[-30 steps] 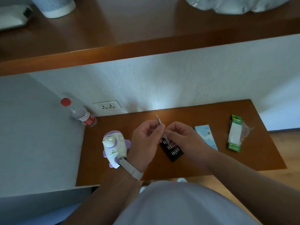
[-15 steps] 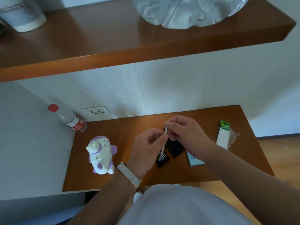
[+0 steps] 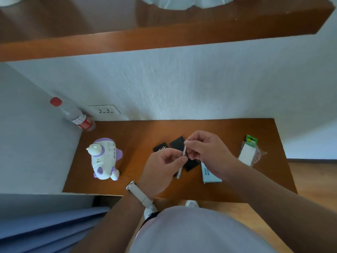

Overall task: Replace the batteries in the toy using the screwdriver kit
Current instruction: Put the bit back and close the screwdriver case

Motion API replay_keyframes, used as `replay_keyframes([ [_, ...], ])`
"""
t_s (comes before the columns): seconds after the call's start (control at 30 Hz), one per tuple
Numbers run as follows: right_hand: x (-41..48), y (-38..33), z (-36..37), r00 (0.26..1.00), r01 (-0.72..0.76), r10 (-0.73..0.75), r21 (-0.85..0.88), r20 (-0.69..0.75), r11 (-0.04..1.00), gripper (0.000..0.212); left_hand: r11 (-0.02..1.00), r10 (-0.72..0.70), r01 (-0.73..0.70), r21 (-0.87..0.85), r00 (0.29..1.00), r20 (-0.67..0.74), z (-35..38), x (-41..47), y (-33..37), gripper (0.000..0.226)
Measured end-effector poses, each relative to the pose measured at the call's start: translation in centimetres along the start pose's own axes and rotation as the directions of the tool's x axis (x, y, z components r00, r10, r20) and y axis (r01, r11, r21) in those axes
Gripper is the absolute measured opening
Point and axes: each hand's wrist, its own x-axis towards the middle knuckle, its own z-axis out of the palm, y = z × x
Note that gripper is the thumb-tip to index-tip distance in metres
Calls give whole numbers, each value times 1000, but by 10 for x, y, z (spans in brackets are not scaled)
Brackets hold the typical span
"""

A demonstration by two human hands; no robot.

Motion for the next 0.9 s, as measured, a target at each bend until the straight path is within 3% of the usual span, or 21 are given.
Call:
replay_keyframes([
  [0.13, 7, 10, 11, 999, -54, 53, -17, -4, 998, 13, 998, -59, 58, -20, 997, -59, -1, -10, -17, 7],
  [0.27, 24, 10, 20, 992, -120, 127, 172, -27, 978, 8, 982, -158, 146, -120, 983, -98, -3, -16, -34, 10],
  [0.4, 43, 18, 19, 983, -183, 180, 110, 36, 977, 8, 937, -298, 255, -238, 940, -166, -7, -11, -55, 14],
  [0.53, 65, 38, 14, 964, -258, 260, -38, 55, 965, 3, 884, -436, 358, -301, 863, -255, -7, 3, -87, 7],
  [0.7, 98, 62, 8, 958, -248, 281, -345, 51, 906, 4, 803, -574, 454, -386, 763, -297, -2, 26, -127, 4],
  [0.9, 125, 86, 9, 949, -143, 297, -701, 102, 699, 6, 816, -574, 503, -284, 760, -304, 2, 44, -155, 13],
])
